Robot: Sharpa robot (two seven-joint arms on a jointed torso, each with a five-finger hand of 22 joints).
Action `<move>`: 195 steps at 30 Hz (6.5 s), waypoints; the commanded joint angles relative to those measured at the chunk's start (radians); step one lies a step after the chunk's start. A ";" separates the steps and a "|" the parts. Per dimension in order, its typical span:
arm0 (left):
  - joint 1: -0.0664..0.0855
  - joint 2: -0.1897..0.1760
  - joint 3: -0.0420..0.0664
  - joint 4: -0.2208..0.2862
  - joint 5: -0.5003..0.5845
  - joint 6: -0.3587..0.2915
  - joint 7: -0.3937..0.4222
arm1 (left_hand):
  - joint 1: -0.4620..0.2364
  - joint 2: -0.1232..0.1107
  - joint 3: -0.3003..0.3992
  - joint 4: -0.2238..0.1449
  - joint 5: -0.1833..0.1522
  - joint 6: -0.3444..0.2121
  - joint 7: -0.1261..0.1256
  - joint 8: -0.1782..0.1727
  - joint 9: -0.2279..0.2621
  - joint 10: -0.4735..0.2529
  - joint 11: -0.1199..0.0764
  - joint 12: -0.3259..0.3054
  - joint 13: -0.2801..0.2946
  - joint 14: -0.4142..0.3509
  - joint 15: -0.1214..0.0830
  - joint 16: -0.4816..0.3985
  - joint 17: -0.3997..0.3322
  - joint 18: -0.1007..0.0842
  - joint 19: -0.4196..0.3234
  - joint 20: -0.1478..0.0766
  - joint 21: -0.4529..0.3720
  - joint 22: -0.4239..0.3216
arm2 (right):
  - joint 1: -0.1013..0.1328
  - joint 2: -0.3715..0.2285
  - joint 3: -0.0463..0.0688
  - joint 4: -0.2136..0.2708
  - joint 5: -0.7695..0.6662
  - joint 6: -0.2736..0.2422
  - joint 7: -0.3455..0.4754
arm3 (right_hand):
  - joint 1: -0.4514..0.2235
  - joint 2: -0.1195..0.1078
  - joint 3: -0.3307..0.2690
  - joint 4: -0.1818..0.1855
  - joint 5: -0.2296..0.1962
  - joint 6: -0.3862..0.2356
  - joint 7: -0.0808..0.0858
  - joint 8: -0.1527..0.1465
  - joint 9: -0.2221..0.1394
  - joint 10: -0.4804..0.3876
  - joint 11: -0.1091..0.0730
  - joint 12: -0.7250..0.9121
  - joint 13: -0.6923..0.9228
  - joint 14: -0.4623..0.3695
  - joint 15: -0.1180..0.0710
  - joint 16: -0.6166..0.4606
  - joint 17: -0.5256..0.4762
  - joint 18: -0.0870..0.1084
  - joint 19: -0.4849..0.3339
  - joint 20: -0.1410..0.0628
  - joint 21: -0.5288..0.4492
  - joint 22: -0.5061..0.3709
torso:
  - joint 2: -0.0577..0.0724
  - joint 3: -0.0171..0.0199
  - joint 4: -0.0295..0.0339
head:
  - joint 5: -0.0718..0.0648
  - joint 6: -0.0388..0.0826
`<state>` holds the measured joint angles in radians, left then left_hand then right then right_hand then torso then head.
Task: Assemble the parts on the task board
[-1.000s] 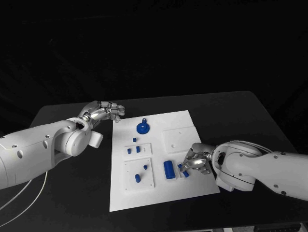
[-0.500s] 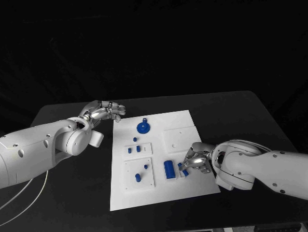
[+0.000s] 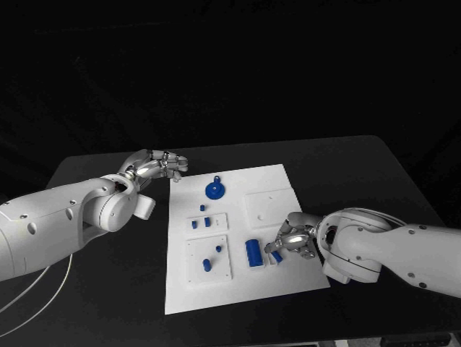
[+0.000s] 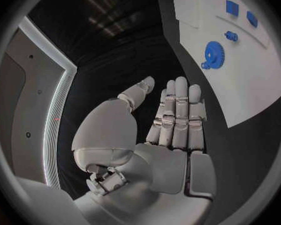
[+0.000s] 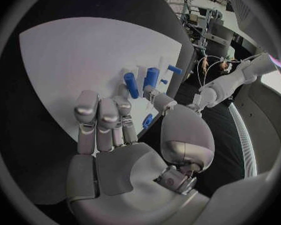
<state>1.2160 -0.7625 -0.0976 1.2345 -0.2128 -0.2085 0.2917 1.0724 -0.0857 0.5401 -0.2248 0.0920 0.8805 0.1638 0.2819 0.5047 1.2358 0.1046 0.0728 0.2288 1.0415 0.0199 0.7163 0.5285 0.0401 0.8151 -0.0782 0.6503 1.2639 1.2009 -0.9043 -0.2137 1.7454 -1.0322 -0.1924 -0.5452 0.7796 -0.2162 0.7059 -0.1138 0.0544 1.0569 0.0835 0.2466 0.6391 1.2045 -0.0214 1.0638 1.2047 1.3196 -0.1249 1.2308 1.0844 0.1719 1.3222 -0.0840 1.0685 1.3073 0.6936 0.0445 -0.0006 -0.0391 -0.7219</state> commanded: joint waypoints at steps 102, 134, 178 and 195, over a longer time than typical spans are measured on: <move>0.000 -0.001 0.000 -0.001 0.005 0.016 0.004 | -0.013 0.002 0.001 0.011 -0.002 -0.011 0.000 0.007 -0.004 -0.008 0.001 0.001 -0.002 0.007 0.002 -0.011 0.008 0.011 0.009 0.002 -0.011 0.006 | 0.005 -0.009 0.006 0.011 0.019 0.062 0.013 | -0.009 0.031 0.058 -0.046 -0.004 0.033 -0.004 -0.006 -0.043 -0.004 -0.009 0.000 -0.005 0.002 -0.008 0.003 -0.001 0.090 -0.006 -0.003 0.002 0.007 | 0.000 0.0004 -0.0004 | 0.012 -0.007; 0.000 -0.003 0.000 -0.001 0.005 0.016 0.004 | -0.012 0.003 0.001 0.012 -0.001 -0.011 0.000 0.008 -0.004 -0.008 0.001 0.001 -0.002 0.008 0.002 -0.012 0.011 0.011 0.010 0.001 -0.013 0.007 | 0.005 -0.051 0.006 0.025 0.005 0.161 0.042 | 0.056 -0.022 -0.027 -0.066 -0.003 0.020 -0.003 0.000 -0.041 -0.011 -0.009 0.001 -0.002 -0.001 -0.009 0.000 -0.001 0.090 -0.010 -0.011 -0.002 0.006 | 0.000 0.0010 -0.0009 | 0.012 -0.005; 0.000 -0.004 0.000 -0.002 0.005 0.015 0.004 | -0.014 0.005 0.002 0.015 0.003 -0.011 0.000 0.009 -0.005 -0.008 0.001 0.001 -0.002 0.009 0.002 -0.015 0.014 0.011 0.011 0.002 -0.015 0.010 | 0.004 -0.026 0.006 0.015 -0.035 0.133 0.035 | 0.071 0.092 0.009 -0.117 0.014 0.034 -0.003 0.004 -0.064 -0.003 -0.008 -0.001 -0.009 0.001 -0.005 -0.001 -0.001 0.090 -0.012 0.006 -0.001 0.009 | 0.000 0.0007 -0.0001 | 0.011 -0.009; 0.000 -0.007 0.000 0.000 0.007 0.017 0.005 | -0.018 0.005 0.001 0.018 0.002 -0.011 0.000 0.010 -0.006 -0.008 0.001 0.001 -0.002 0.009 0.002 -0.016 0.016 0.010 0.011 0.002 -0.016 0.011 | 0.004 -0.046 0.006 0.023 -0.019 0.177 0.054 | 0.026 0.001 -0.026 -0.053 0.010 0.031 -0.004 0.006 -0.070 -0.007 -0.010 0.000 -0.006 0.001 -0.008 0.000 0.001 0.090 -0.010 -0.003 -0.002 0.009 | 0.000 0.0003 0.0000 | 0.019 -0.009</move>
<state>1.2159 -0.7695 -0.0979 1.2323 -0.2123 -0.2043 0.2887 1.0653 -0.0786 0.5406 -0.2144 0.0920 0.8750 0.1656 0.2857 0.5000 1.2358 0.1046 0.0728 0.2285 1.0451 0.0234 0.7047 0.5429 0.0387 0.8185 -0.0747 0.6387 1.2737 1.2061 -0.9493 -0.2074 1.7661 -1.0542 -0.0469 -0.5080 0.7980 -0.2134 0.6844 -0.1668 0.0661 1.0854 0.0802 0.2485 0.5695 1.1973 -0.0286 1.0639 1.1971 1.3182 -0.1258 1.2313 1.0841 0.1716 1.3077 -0.0838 1.0686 1.3073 0.6932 0.0443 -0.0005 -0.0191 -0.7306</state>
